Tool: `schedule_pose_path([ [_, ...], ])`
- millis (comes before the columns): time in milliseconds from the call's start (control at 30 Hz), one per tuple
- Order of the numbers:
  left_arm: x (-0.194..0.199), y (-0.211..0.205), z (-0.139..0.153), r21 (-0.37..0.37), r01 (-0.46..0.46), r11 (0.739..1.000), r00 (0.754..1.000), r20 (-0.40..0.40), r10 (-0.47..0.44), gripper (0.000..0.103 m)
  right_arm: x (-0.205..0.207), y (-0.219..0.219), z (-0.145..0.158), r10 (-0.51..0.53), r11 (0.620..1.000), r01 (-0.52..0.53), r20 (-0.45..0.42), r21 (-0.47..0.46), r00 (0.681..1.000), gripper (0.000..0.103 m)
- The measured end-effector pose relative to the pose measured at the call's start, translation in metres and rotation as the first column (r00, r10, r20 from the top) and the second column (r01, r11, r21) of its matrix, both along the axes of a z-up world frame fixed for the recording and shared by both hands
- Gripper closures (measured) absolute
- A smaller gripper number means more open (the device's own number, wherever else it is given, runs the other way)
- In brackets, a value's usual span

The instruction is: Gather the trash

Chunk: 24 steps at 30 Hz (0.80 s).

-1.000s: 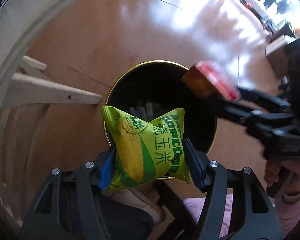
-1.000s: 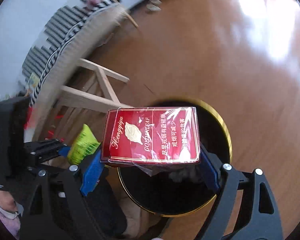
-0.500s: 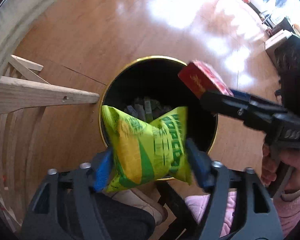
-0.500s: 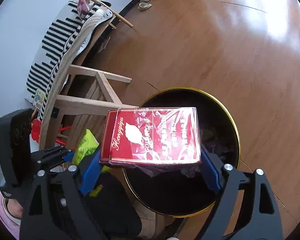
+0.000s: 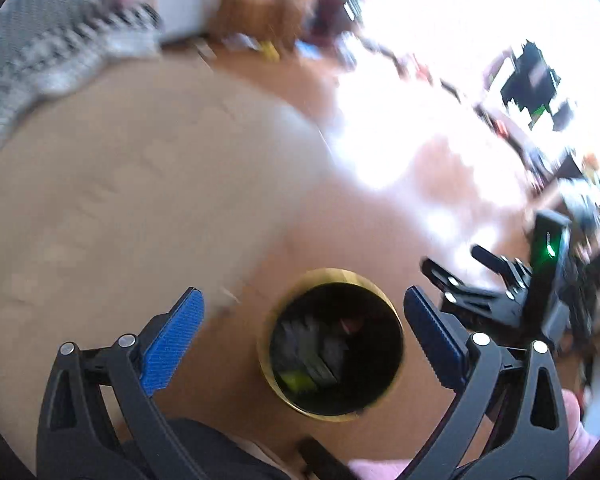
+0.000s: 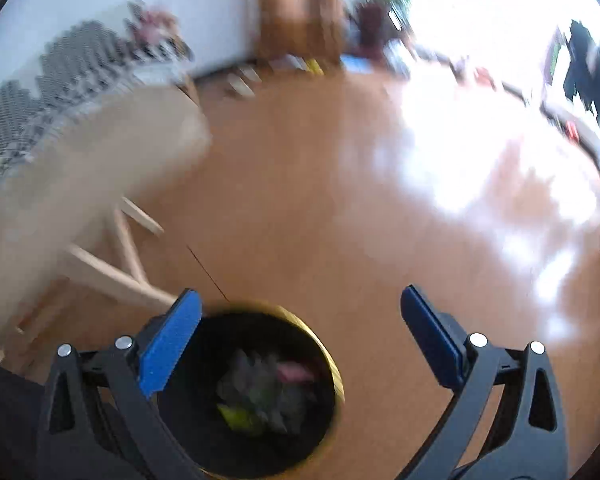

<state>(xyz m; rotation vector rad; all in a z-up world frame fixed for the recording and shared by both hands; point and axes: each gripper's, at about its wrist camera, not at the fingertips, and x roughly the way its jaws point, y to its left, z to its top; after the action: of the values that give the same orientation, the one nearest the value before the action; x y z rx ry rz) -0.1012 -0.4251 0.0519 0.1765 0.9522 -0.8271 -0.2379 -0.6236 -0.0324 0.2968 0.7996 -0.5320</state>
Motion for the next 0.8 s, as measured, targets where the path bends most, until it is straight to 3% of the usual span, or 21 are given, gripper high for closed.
schedule_pose_path([
  [67, 0.010, 0.042, 0.043, -0.062, -0.097, 0.993, 0.988, 0.114, 0.104, 0.006, 0.019, 0.026, 0.053, 0.061, 0.996, -0.052, 0.133, -0.071, 0.989, 0.006],
  [100, 0.013, 0.070, 0.069, -0.099, -0.165, 0.981, 0.963, 0.198, 0.182, 0.006, 0.029, 0.044, 0.085, 0.102, 0.991, -0.079, 0.225, -0.112, 0.969, 0.006],
  [133, 0.016, 0.085, 0.081, -0.117, -0.198, 0.973, 0.944, 0.243, 0.221, 0.006, 0.037, 0.061, 0.113, 0.147, 0.985, -0.108, 0.316, -0.138, 0.937, 0.006],
  [167, 0.017, 0.109, 0.098, -0.141, -0.248, 0.958, 0.907, 0.315, 0.281, 0.006, 0.043, 0.073, 0.130, 0.184, 0.980, -0.136, 0.387, -0.148, 0.903, 0.006],
  [233, 0.019, 0.146, 0.113, -0.171, -0.316, 0.933, 0.845, 0.397, 0.359, 0.006, 0.065, 0.107, 0.154, 0.265, 0.964, -0.238, 0.551, -0.122, 0.791, 0.006],
  [267, 0.024, 0.168, 0.114, -0.191, -0.337, 0.922, 0.832, 0.398, 0.386, 0.006, 0.079, 0.115, 0.158, 0.269, 0.960, -0.269, 0.556, -0.085, 0.786, 0.006],
  [333, 0.038, 0.196, 0.108, -0.195, -0.354, 0.915, 0.842, 0.360, 0.402, 0.006, 0.137, 0.147, 0.157, 0.321, 0.925, -0.379, 0.462, 0.036, 0.827, 0.006],
  [400, 0.058, 0.225, 0.088, -0.137, -0.437, 0.889, 0.825, 0.334, 0.456, 0.006, 0.177, 0.185, 0.151, 0.368, 0.911, -0.413, 0.408, 0.024, 0.836, 0.006],
  [433, 0.066, 0.239, 0.078, -0.107, -0.483, 0.869, 0.805, 0.336, 0.488, 0.006, 0.197, 0.208, 0.146, 0.403, 0.899, -0.437, 0.390, -0.001, 0.828, 0.006],
  [567, 0.094, 0.297, 0.026, -0.010, -0.694, 0.720, 0.676, 0.335, 0.656, 0.006, 0.252, 0.280, 0.119, 0.502, 0.858, -0.511, 0.307, -0.056, 0.808, 0.006],
  [700, 0.096, 0.343, -0.013, 0.018, -0.783, 0.621, 0.600, 0.280, 0.749, 0.006, 0.282, 0.323, 0.076, 0.575, 0.814, -0.581, 0.144, -0.006, 0.805, 0.006],
  [733, 0.097, 0.351, -0.015, 0.023, -0.792, 0.609, 0.594, 0.255, 0.763, 0.006, 0.281, 0.333, 0.073, 0.587, 0.805, -0.594, 0.146, 0.002, 0.796, 0.006],
  [800, 0.101, 0.368, -0.008, -0.032, -0.787, 0.616, 0.596, 0.219, 0.772, 0.006, 0.280, 0.341, 0.072, 0.577, 0.814, -0.579, 0.164, -0.036, 0.800, 0.006],
])
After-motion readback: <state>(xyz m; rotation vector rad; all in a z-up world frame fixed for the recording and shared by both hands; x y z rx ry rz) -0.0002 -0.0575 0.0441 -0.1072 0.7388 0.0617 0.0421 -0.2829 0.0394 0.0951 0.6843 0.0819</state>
